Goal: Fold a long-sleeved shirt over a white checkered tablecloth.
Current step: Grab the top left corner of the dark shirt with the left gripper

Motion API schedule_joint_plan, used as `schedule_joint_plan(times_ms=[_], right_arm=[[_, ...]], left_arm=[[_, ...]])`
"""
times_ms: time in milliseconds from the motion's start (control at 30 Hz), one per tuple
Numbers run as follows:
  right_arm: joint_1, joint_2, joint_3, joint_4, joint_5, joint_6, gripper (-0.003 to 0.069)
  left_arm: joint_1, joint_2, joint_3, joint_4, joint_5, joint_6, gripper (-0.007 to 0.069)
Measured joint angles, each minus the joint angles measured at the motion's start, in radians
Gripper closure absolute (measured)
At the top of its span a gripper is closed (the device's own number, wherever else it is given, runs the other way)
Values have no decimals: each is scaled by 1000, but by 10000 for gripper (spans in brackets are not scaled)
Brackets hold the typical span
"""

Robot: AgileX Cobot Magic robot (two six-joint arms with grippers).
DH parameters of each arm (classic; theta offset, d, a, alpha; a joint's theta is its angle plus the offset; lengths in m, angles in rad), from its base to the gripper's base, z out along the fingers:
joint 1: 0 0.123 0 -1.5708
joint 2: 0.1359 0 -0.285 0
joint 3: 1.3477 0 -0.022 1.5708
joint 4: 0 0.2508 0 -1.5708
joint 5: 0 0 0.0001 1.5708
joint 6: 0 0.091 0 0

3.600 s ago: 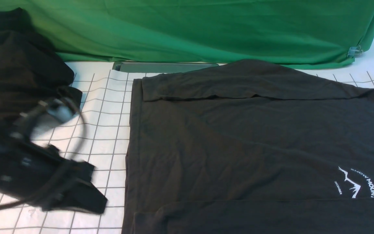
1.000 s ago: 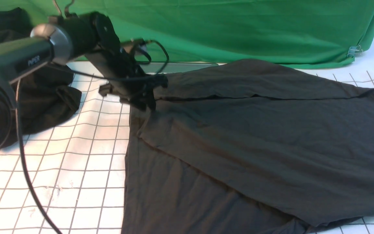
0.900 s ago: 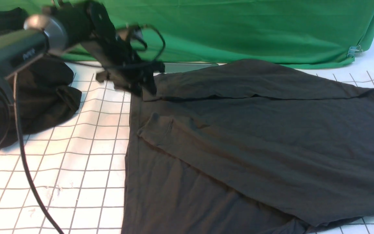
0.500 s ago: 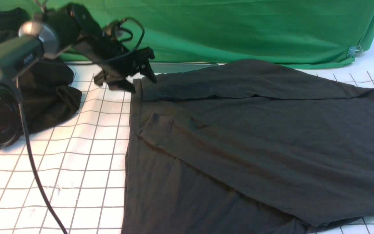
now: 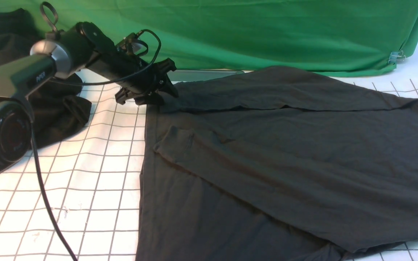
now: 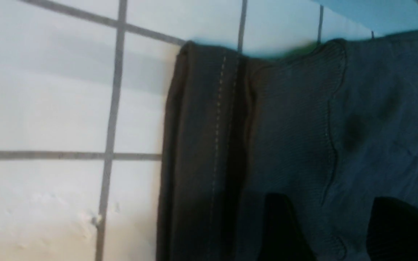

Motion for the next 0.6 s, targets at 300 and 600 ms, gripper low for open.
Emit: schedule_joint_plan(times_ms=[300,600], right_arm=[[0,0,0,0,-8,0,502],[0,0,0,0,-11,0,499]], left_arm=[[-1,1,0,121,-19,-52,303],[-1,21,-1,60,-50,8,303]])
